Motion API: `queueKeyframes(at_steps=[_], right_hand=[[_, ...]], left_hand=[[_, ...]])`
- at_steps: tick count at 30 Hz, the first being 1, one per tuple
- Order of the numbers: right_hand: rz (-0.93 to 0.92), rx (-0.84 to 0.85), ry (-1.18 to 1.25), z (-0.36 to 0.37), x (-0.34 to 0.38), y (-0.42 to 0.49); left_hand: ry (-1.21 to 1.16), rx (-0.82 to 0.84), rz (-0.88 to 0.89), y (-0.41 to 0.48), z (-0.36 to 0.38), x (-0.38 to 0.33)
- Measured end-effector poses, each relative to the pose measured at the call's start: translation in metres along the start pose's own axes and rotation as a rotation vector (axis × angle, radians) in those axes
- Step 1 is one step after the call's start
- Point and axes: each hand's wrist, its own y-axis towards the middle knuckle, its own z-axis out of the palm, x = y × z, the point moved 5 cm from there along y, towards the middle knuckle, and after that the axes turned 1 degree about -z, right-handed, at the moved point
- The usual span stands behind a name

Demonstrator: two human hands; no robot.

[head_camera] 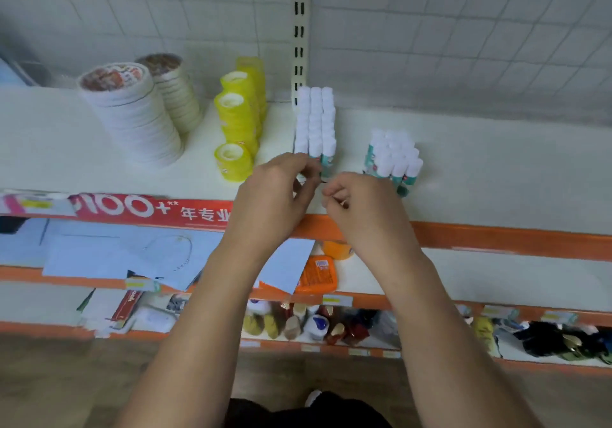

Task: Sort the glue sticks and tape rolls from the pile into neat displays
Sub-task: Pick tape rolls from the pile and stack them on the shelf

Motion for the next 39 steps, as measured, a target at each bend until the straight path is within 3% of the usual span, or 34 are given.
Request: queueKeyframes(at_steps=[12, 20, 27, 39], right_hand=[[-0.462, 0.217, -0.093, 0.178, 0.255, 0.017], [-0.564, 0.337, -0.085, 0.302, 0.409, 0.004], [-0.572, 0.373, -0.022, 0.357, 0.476, 0.008], [-0.48, 0.37, 0.018, 0.461, 0.536, 0.114]], left_hand=[[0.45, -0.176, -0.461, -0.121, -0.236, 0.191], [0.54, -0.207, -0.551, -0.182, -0.371, 0.289], [0.534, -0.207, -0.598, -0.186, -0.428, 0.36], [0.47, -0.16, -0.599, -0.129, -0.474, 0.498]])
